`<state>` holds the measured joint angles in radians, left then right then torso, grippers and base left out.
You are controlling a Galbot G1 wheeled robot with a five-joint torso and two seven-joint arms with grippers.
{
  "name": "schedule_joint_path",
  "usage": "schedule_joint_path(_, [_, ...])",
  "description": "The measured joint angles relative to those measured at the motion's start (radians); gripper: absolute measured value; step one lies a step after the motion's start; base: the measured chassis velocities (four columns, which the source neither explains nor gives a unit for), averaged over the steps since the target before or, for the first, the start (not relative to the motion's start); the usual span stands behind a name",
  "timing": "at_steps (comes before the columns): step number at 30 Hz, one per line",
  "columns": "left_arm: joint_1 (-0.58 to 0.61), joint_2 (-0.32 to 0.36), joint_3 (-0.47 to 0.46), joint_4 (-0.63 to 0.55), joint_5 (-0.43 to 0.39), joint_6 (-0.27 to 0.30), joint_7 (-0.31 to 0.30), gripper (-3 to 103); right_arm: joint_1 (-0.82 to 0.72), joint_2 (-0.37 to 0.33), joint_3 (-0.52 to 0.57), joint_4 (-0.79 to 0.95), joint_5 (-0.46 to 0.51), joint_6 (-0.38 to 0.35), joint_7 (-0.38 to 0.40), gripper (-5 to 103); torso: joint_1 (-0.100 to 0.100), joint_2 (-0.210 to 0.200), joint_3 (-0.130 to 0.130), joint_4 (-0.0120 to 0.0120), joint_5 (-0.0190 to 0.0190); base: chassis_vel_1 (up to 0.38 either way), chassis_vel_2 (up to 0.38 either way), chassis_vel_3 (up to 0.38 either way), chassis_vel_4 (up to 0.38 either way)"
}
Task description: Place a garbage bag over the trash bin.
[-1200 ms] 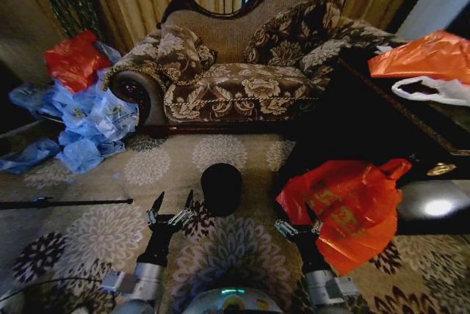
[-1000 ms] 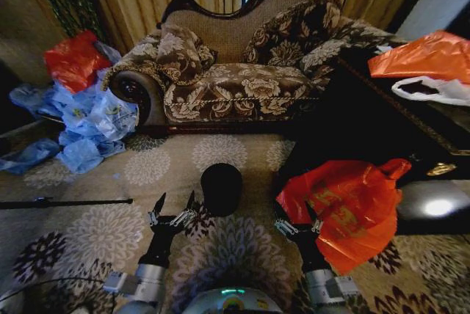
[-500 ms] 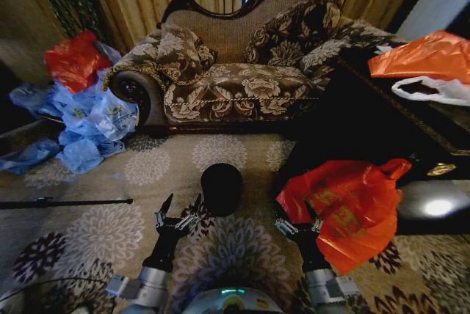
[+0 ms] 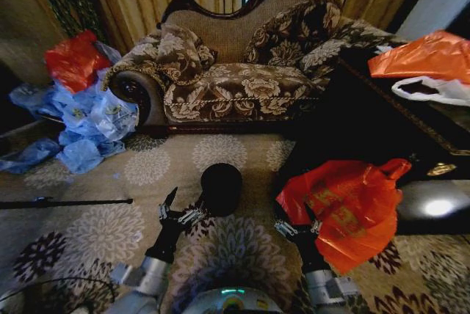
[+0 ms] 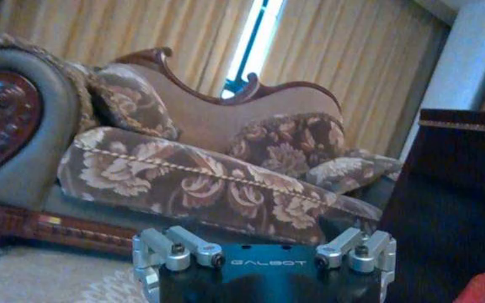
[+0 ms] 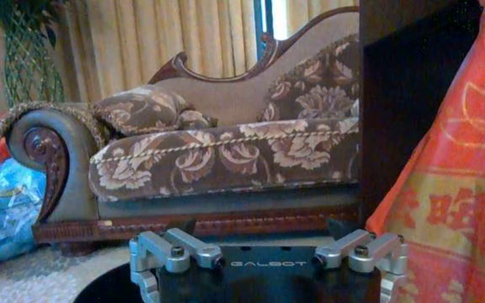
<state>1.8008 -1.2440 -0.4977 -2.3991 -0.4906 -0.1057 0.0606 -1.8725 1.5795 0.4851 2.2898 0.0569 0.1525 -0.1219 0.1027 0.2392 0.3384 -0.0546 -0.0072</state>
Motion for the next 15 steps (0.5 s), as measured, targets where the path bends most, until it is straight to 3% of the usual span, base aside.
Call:
schedule_joint_path(5, [-0.069, 0.098, 0.002, 0.006, -0.085, 0.046, -0.029, 97, 0.003, -0.005, -0.001, -0.02, -0.004, 0.001, 0.0, 100, 0.0, 0.0, 0.0, 0.0003, -0.0002, 0.0, 0.0, 0.0, 0.0])
schedule_joint_path(6, [-0.108, 0.174, 0.024, 0.007, -0.136, 0.071, -0.054, 97, 0.007, -0.008, -0.001, -0.032, -0.006, 0.001, 0.001, 100, 0.0, 0.0, 0.0, -0.0001, -0.0004, 0.0, 0.0, 0.0, 0.0])
schedule_joint_path(7, [-0.108, 0.174, 0.024, 0.007, -0.136, 0.071, -0.054, 97, 0.007, -0.008, -0.001, -0.032, -0.006, 0.001, 0.001, 100, 0.0, 0.0, 0.0, -0.0001, -0.0004, 0.0, 0.0, 0.0, 0.0])
schedule_joint_path(10, [-0.164, 0.319, 0.044, 0.013, -0.191, 0.099, -0.066, 97, 0.035, -0.034, -0.014, -0.064, 0.007, -0.015, 0.003, 100, 0.0, 0.0, 0.0, 0.0001, 0.0, 0.0, 0.0, 0.0, 0.0])
schedule_joint_path(11, [-0.164, 0.319, 0.044, 0.013, -0.191, 0.099, -0.066, 97, 0.035, -0.034, -0.014, -0.064, 0.007, -0.015, 0.003, 100, 0.0, 0.0, 0.0, 0.0001, 0.0, 0.0, 0.0, 0.0, 0.0])
schedule_joint_path(13, [-0.251, 0.416, 0.073, 0.021, -0.28, 0.133, -0.079, 97, 0.045, -0.048, -0.026, -0.088, 0.014, -0.02, 0.002, 100, 0.0, 0.0, 0.0, 0.0009, -0.0001, 0.0, 0.0, 0.0, 0.0])
schedule_joint_path(14, [-0.307, 0.456, 0.103, 0.031, -0.324, 0.152, -0.089, 97, 0.044, -0.049, -0.027, -0.096, 0.014, -0.019, 0.002, 100, 0.0, 0.0, 0.0, 0.0001, -0.0003, 0.0, 0.0, 0.0, 0.0])
schedule_joint_path(15, [-0.307, 0.456, 0.103, 0.031, -0.324, 0.152, -0.089, 97, 0.044, -0.049, -0.027, -0.096, 0.014, -0.019, 0.002, 100, 0.0, 0.0, 0.0, 0.0001, -0.0003, 0.0, 0.0, 0.0, 0.0])
